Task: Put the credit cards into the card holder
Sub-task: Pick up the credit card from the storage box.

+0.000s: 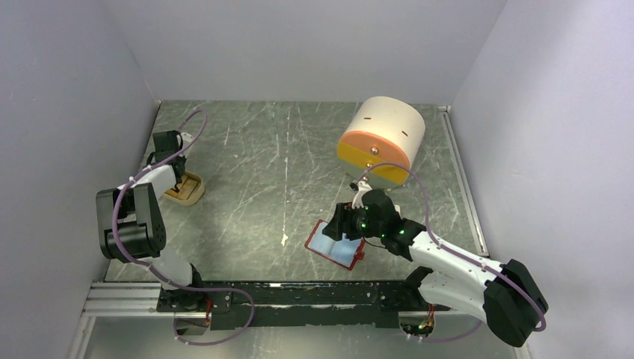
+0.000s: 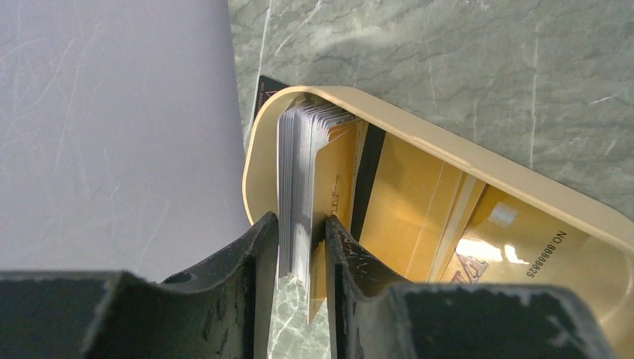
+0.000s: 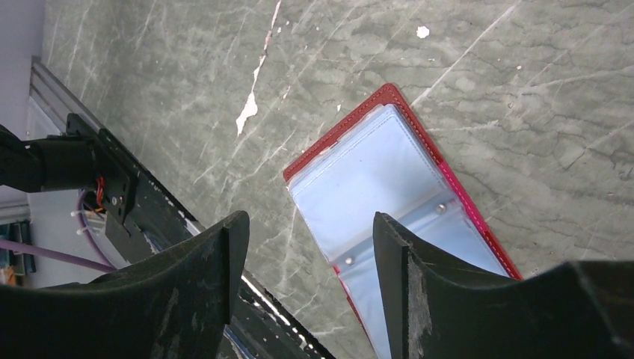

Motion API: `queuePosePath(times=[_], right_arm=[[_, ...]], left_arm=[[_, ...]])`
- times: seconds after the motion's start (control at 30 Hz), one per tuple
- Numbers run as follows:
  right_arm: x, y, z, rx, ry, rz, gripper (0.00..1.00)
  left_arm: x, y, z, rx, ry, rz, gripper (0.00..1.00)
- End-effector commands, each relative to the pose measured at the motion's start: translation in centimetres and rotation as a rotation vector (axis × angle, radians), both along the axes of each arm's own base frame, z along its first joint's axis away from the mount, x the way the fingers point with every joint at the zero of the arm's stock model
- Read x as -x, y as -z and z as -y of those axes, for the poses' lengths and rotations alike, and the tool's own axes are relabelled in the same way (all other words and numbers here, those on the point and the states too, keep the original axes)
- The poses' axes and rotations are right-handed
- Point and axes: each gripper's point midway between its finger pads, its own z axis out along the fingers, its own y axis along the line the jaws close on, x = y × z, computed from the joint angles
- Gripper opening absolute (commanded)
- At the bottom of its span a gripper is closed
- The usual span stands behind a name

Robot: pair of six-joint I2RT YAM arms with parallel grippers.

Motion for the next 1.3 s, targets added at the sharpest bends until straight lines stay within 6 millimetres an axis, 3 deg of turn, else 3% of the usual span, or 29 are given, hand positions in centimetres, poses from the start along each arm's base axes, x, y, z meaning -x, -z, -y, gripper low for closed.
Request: queuePosePath(times=[0.0, 0.77, 1.27], right_arm=[[-0.72, -0.87, -0.36, -0.023, -0.007, 0.032, 0.65], [-0.82, -0.79, -0.34, -0.028, -0.011, 0.027, 0.65], [-0.88, -0.62, -0.39, -0.027, -0.015, 0.024, 0.66]], left_arm=[[-0.49, -1.68, -0.22, -0.03, 0.005, 0.048, 0.31], [-0.43, -1.71, -0.24, -0.052, 0.003, 0.036, 0.36], [-0.37, -1.36, 0.24, -0.029, 0.016, 0.013, 0.22]])
